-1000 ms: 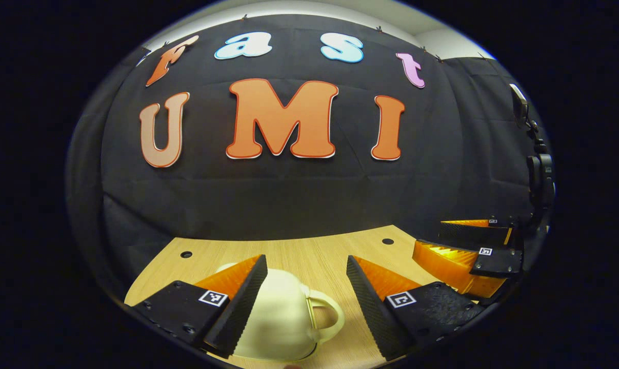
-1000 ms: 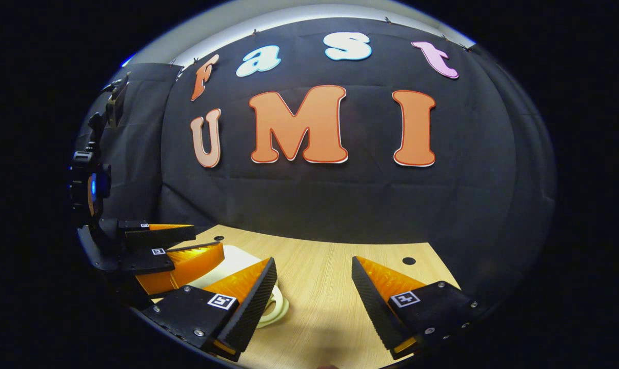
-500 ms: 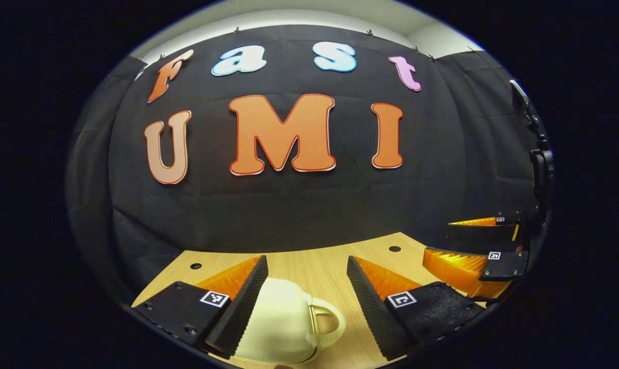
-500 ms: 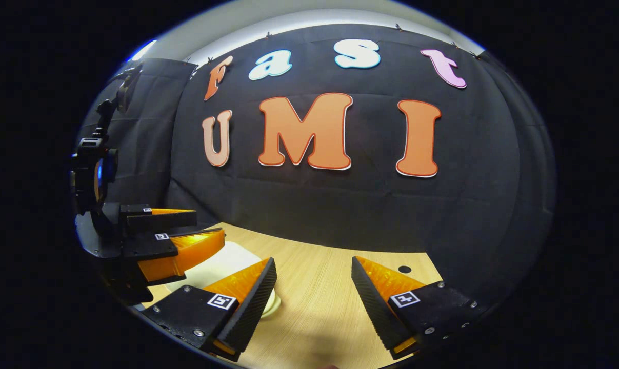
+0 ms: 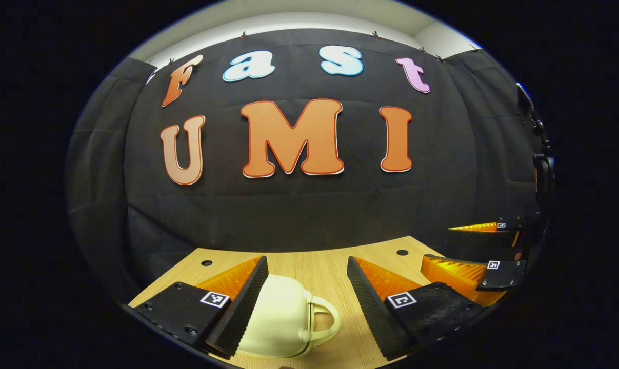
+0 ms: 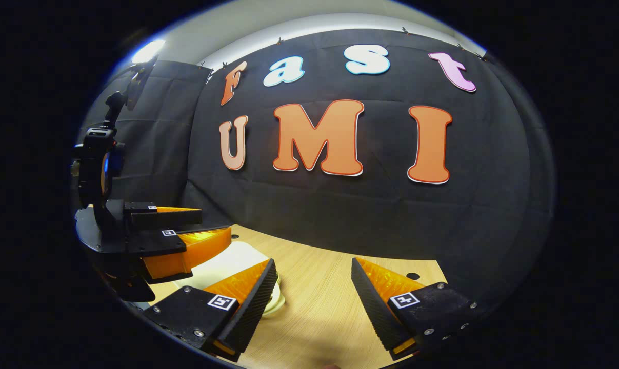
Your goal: First open the suitcase, pack the skin care products into it, and then close the suitcase.
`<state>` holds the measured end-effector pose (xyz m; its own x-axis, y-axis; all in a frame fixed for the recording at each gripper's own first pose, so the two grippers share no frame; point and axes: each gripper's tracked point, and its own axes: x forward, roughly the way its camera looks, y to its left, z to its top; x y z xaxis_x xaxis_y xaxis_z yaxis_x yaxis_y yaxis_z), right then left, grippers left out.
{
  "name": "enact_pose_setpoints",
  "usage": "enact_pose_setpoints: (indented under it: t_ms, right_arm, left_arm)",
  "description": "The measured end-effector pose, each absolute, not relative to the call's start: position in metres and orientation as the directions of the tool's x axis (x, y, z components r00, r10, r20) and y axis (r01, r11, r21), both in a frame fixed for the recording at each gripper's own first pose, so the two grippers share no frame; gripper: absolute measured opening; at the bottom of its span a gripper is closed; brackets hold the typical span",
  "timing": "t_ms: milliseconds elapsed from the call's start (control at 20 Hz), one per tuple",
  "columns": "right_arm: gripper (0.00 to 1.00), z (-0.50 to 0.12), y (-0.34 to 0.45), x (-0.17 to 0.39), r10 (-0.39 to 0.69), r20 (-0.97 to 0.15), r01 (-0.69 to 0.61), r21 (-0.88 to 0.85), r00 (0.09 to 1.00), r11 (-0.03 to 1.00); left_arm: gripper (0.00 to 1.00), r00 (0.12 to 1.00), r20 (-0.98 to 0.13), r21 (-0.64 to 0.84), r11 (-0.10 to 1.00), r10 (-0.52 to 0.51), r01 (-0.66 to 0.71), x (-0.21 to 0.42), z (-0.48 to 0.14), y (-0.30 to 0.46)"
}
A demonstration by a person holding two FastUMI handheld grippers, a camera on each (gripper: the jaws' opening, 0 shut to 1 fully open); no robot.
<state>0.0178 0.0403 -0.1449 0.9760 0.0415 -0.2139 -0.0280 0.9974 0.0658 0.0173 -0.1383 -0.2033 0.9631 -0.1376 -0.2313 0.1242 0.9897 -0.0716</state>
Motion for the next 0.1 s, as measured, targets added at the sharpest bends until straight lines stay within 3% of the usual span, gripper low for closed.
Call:
enact_pose_setpoints:
  t_ms: [100]
  right_arm:
    - [0.93,-0.1437,0.0387,0.0183,0.026,-0.212,-0.010,0.077,0.977,0.997]
  left_arm:
    - [0.96,0.961,-0.234,-0.069,0.988,-0.147,0.135,0.0117,-0.2021,-0.1381]
